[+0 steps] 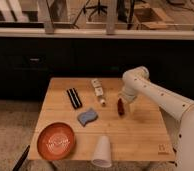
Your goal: Place the pepper in the ceramic bowl
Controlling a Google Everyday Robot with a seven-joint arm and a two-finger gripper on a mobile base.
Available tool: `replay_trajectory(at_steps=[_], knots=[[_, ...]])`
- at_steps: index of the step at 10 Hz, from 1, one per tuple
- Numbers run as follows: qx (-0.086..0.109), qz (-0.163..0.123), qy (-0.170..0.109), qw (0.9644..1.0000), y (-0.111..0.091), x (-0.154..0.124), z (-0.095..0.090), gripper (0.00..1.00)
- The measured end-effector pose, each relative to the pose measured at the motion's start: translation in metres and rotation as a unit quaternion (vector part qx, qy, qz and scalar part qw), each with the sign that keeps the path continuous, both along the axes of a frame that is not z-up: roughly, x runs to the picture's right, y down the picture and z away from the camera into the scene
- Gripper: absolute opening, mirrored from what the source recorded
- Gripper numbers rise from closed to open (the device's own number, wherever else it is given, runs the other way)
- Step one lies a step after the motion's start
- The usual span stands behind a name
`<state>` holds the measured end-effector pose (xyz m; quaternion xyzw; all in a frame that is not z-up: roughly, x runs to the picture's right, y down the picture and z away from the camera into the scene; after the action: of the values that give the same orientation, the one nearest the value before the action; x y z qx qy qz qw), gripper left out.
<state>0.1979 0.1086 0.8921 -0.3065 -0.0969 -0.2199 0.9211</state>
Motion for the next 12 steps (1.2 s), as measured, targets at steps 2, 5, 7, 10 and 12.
replay_trajectory(at_steps=[2, 5, 7, 10, 12], knots=[[-0.001, -0.001, -0.001, 1.0000, 0.0002, -0.0003, -0.0001, 0.80], [-0.001, -0.002, -0.002, 1.0000, -0.0003, 0.0003, -0.0003, 0.80], [-0.001, -0.003, -0.003, 1.0000, -0.0002, 0.0001, -0.0003, 0.80], [-0.001, -0.005, -0.004, 1.0000, -0.0003, 0.0002, -0.0003, 0.80], [-0.001, -0.006, -0.005, 1.0000, 0.0000, 0.0000, -0.0002, 0.80]])
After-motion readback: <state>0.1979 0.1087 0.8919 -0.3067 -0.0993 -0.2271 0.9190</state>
